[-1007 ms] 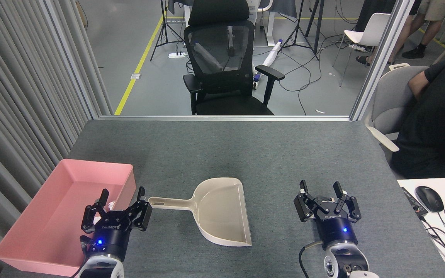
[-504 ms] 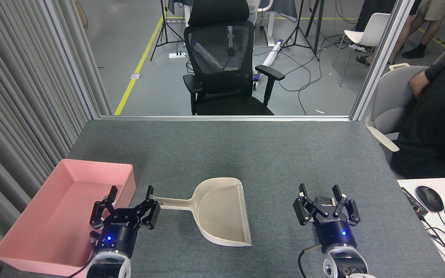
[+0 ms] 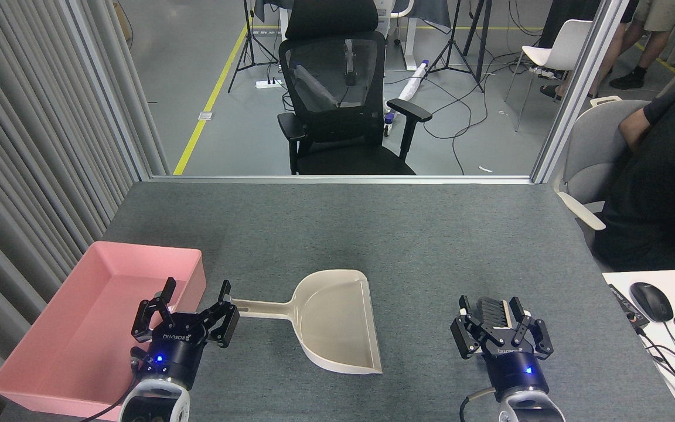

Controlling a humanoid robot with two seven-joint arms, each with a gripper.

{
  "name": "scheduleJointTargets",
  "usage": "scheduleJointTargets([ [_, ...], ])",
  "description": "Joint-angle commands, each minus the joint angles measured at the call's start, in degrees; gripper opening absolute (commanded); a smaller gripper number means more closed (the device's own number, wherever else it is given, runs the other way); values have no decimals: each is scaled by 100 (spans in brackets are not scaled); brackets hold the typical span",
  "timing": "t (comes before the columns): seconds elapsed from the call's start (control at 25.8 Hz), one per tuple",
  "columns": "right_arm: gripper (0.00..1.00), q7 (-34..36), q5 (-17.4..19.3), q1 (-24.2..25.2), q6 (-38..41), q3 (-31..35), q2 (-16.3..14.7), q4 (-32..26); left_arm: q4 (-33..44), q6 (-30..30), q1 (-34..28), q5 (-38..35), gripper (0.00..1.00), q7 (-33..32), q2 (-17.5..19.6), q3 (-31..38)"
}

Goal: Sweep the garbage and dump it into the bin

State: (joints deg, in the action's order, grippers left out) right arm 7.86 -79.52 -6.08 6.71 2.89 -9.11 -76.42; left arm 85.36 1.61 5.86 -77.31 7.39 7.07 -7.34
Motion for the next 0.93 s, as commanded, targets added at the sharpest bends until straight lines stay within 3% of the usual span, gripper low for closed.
scheduleJointTargets([
  [0.0, 98, 14, 42, 72, -3, 18, -144, 4, 95, -135, -68, 5, 100, -1, 5, -4],
  [0.89, 98, -13, 25, 19, -30, 1, -162, 40, 60, -232, -50, -12, 100, -54, 14, -13],
])
